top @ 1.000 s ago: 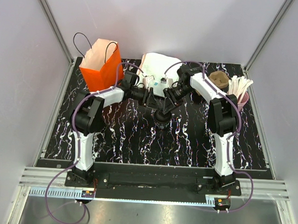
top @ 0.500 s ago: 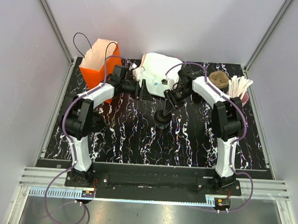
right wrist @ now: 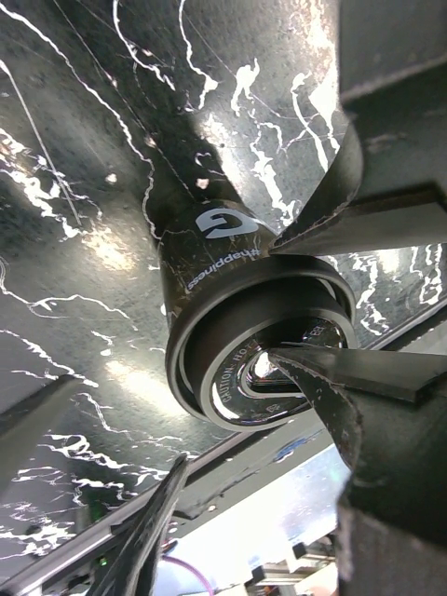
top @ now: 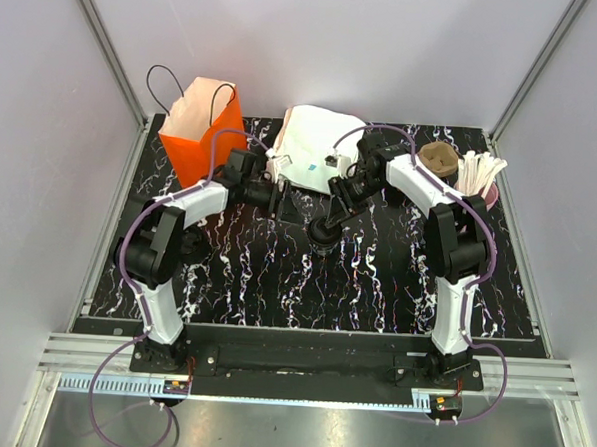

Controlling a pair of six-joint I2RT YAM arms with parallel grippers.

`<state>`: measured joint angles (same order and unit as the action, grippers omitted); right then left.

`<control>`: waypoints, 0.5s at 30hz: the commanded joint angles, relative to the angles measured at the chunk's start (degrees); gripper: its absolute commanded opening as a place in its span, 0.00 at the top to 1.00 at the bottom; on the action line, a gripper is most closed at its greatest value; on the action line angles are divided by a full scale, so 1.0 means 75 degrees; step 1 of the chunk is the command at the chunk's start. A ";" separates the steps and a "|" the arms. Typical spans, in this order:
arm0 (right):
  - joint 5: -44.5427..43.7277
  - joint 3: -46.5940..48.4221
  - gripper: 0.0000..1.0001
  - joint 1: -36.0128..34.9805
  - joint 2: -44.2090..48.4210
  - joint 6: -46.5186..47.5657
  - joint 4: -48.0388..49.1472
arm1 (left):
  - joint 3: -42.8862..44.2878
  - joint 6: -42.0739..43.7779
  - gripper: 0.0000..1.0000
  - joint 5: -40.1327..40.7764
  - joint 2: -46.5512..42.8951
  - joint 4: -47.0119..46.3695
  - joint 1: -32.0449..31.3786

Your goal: Pack the takeout coffee

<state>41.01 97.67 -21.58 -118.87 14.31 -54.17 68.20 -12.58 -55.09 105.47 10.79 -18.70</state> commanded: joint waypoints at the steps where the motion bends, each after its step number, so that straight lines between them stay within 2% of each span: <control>1: -0.1543 -0.0331 0.89 0.0077 -0.0088 0.0073 0.0953 | -0.0258 0.0107 0.39 -0.0283 -0.0152 -0.0348 -0.0026; 15: -0.1625 -0.0612 0.90 0.0089 0.0052 -0.0161 0.1246 | -0.0575 -0.0725 0.39 -0.0249 -0.0247 -0.1168 -0.0307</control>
<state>41.01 95.24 -21.21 -117.82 10.39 -49.71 63.96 -15.79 -55.68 105.47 6.76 -20.45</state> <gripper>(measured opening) 0.436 0.613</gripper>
